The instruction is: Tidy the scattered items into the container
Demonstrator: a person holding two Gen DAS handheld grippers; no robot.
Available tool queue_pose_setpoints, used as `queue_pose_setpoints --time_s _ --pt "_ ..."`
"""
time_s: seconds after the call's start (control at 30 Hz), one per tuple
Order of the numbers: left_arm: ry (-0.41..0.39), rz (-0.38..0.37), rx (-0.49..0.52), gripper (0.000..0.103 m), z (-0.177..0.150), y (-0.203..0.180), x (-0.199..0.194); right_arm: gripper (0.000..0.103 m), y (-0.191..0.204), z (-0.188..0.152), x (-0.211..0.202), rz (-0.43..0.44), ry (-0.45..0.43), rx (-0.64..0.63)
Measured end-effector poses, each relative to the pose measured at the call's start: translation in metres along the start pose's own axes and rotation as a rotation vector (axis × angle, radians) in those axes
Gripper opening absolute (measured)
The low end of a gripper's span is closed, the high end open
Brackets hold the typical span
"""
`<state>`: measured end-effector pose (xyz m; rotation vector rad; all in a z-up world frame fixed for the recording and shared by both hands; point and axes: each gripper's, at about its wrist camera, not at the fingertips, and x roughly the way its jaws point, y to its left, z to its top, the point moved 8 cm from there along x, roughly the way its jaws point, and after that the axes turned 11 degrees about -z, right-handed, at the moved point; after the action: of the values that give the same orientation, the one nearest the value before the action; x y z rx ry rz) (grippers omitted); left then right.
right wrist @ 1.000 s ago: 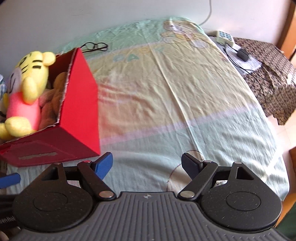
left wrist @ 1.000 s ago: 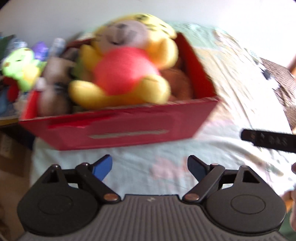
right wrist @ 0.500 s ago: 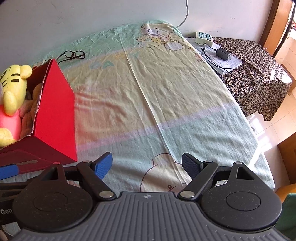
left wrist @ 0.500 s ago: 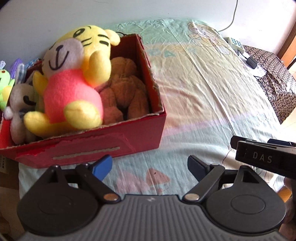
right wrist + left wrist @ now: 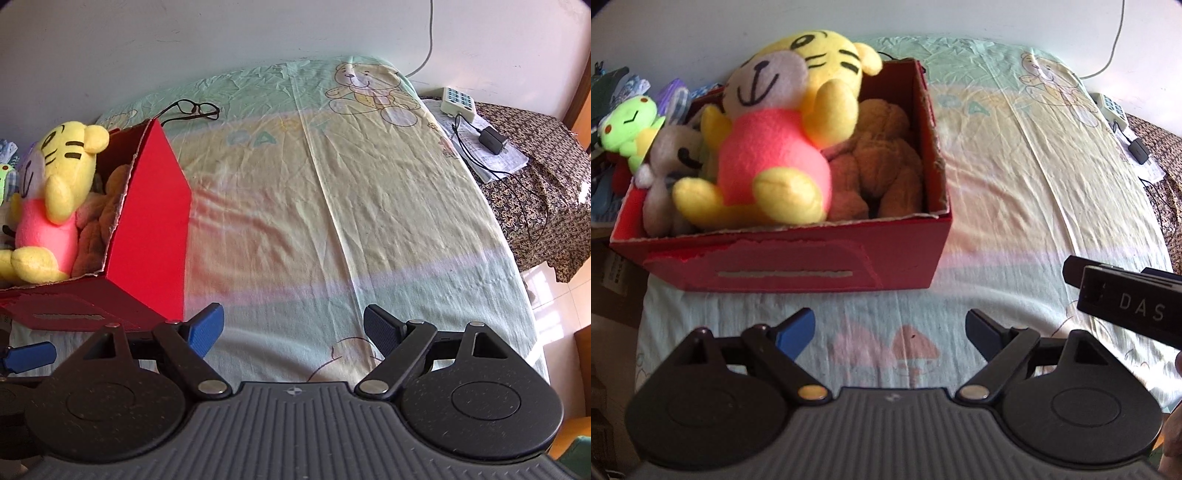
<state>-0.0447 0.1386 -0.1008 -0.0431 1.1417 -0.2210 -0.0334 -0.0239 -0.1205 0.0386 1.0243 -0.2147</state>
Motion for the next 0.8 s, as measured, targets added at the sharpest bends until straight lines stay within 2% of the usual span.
queue_pose_setpoints --time_s 0.37,0.5,0.8 --pt "0.036 0.105 -0.122 0.088 -0.028 0.04 0.003 0.085 0.052 -0.018 0.004 0.096 0.044 -0.11" --pt "0.032 0.112 -0.15 0.088 -0.028 0.061 -0.002 0.084 0.074 -0.017 -0.005 0.102 0.03 -0.138" --pt "0.001 0.13 -0.119 0.088 -0.012 0.105 -0.016 0.084 0.116 -0.01 -0.021 0.112 0.008 -0.11"
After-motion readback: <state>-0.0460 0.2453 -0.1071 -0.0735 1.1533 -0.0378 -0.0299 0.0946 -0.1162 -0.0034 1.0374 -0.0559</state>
